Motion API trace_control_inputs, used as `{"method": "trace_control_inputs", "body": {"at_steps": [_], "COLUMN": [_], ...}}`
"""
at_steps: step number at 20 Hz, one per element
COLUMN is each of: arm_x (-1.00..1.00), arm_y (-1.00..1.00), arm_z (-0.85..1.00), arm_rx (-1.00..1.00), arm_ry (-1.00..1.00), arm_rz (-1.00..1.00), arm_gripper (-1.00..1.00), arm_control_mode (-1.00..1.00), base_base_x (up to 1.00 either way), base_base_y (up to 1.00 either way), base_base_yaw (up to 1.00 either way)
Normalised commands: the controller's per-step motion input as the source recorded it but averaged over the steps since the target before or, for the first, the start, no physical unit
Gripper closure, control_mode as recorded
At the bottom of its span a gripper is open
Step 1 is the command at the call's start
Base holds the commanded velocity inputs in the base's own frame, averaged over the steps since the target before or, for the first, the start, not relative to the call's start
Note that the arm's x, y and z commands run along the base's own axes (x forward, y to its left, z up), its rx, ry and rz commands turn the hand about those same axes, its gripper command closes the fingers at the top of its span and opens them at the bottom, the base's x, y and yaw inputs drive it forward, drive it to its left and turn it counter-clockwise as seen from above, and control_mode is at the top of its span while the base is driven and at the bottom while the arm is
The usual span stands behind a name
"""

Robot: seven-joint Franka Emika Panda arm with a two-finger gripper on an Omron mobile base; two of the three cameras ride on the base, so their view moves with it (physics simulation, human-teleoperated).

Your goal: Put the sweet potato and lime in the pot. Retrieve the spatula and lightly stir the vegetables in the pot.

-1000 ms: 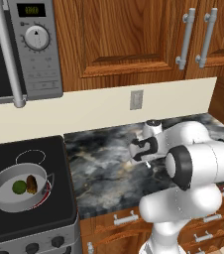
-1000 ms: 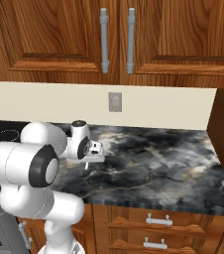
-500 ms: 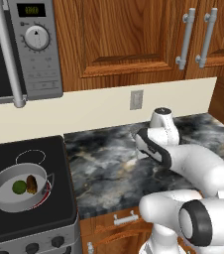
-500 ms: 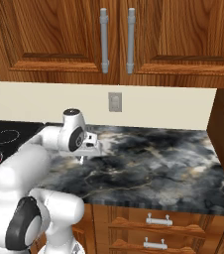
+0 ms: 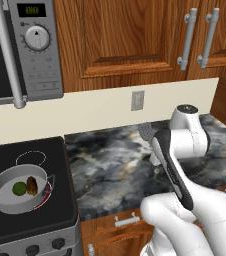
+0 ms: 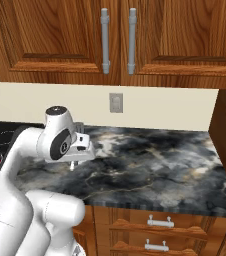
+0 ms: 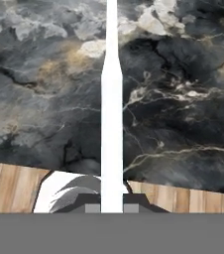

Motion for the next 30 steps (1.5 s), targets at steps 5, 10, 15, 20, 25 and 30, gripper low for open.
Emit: {"method": "trace_control_inputs", "body": {"at_steps": [5,10,15,20,25,30], "arm_x": [-0.69,-0.45,-0.14,0.0,0.0,0.0], "arm_y": [-0.04,0.0,0.0,0.0,0.0,0.0], "arm_z": [0.71,0.67,0.1,0.0,0.0,0.0], "arm_rx": [0.0,0.0,0.0,0.0,0.0,0.0], "arm_ry": [-0.11,-0.09,-0.01,0.0,0.0,0.0], "arm_rz": [0.06,0.01,0.03,0.0,0.0,0.0], "arm_gripper": [1.0,1.0,1.0,1.0,1.0,1.0], "arm_control_mode": [-1.0,-1.0,-1.0,-1.0,-1.0,1.0], "base_base_x": [0.0,0.0,0.0,0.0,0.0,-0.33], "base_base_y": [0.0,0.0,0.0,0.0,0.0,0.11], "base_base_yaw": [0.0,0.0,0.0,0.0,0.0,0.01]}}
